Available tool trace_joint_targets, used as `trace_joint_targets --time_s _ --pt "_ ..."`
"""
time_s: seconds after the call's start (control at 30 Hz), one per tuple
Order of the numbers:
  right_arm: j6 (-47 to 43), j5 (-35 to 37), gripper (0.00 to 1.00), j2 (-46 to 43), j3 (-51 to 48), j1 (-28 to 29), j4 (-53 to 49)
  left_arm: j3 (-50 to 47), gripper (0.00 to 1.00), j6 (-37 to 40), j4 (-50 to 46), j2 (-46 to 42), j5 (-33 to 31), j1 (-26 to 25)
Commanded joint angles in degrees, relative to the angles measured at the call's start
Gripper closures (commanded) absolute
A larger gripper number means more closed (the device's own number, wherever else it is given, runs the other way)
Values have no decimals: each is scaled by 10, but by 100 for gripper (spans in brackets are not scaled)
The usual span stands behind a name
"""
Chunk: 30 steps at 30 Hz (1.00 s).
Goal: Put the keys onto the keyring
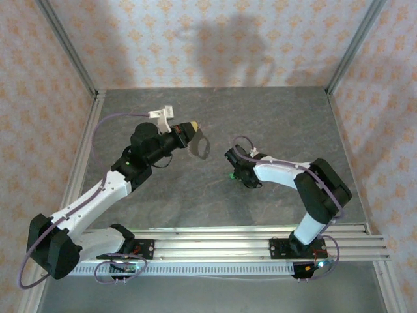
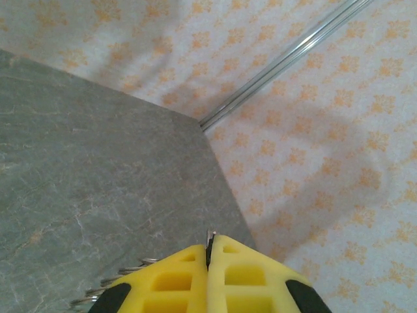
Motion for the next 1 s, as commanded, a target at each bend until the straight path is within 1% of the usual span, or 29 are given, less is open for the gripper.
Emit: trace_joint_targets --time_s 0.0,0.1,0.23,0.4,0.5,0.63,0.73,0.87,0.97 --pt "-11 -3 63 23 10 -4 52 2 100 14 38 6 -11 -8" --pt "-29 -3 65 10 10 -7 53 3 100 15 40 13 -11 -12" --pt "-50 11 64 -40 -9 -7 58 6 100 15 40 17 -12 -15" --pt "-143 9 63 -83 -22 -9 71 10 100 20 35 18 -11 -20" --pt "-226 -30 61 -85 -21 -12 84 11 100 21 31 18 -13 -21" --pt "-348 -114 60 -60 0 -22 73 10 100 22 28 18 -15 -24" --pt "-406 -146 61 -36 17 -27 53 12 100 22 26 17 -17 -25" --pt "-437 -165 63 -25 23 -33 45 15 100 25 19 15 -19 -29" --pt "-440 -164 64 -25 20 -39 48 17 100 28 16 13 -21 -30"
